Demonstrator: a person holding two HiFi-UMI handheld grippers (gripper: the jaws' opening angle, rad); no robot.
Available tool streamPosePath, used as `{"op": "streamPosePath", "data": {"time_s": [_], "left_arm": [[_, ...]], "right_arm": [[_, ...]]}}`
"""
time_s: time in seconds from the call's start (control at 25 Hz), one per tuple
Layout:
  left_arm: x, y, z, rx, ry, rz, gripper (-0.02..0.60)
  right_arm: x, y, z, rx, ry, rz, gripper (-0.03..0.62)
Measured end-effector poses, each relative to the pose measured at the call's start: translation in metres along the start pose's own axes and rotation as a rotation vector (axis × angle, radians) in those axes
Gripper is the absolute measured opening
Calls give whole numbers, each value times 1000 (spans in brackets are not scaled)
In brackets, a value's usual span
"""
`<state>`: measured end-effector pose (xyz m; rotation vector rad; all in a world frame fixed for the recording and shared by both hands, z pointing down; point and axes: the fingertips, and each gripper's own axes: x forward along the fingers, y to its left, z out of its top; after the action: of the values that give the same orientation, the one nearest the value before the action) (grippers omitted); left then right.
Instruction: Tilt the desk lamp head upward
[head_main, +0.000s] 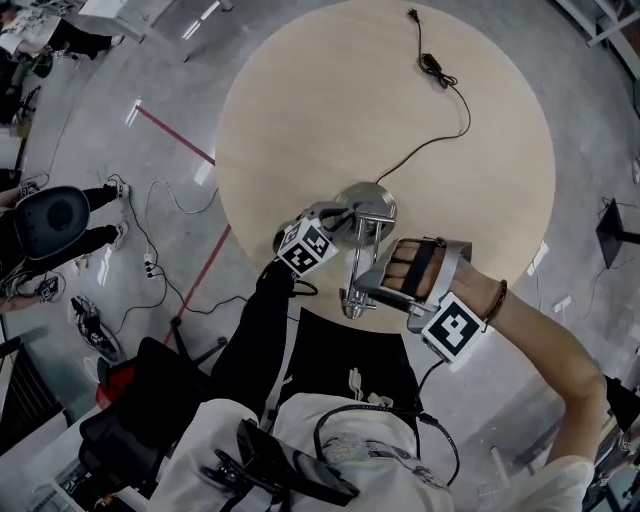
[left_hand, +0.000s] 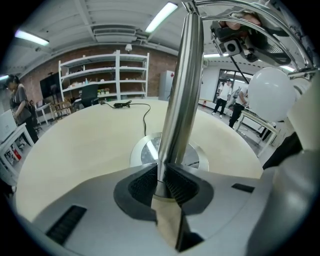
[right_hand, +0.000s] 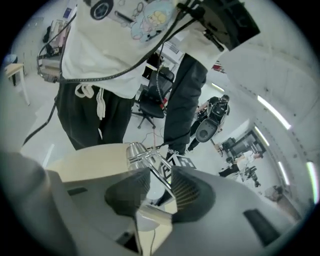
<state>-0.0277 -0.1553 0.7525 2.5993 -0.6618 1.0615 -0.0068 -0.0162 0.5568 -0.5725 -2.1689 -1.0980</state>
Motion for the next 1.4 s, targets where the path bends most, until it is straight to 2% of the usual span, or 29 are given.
{"op": "streamPosePath", "data": {"time_s": [0.28, 0.68, 0.96, 1.16, 1.32, 1.4], "left_arm": [[-1, -1, -5, -9, 9, 0, 61], [1, 0, -4, -26, 11, 9, 61], [2, 5, -4, -35, 16, 9, 61], [9, 10, -5, -39, 23, 3, 61], [3, 6, -6, -37, 22, 2, 61], [2, 6, -6, -36, 20, 2, 61]], "right_arm": [[-20, -19, 12, 212, -123, 49, 124], [-50, -47, 16, 472, -370, 61, 137], [-76, -85, 5, 753, -638, 9, 141], [-83, -95, -12, 816, -730, -5, 141], [-91, -107, -12, 982, -837, -34, 141], [-94, -111, -13, 1019, -876, -30, 141]]}}
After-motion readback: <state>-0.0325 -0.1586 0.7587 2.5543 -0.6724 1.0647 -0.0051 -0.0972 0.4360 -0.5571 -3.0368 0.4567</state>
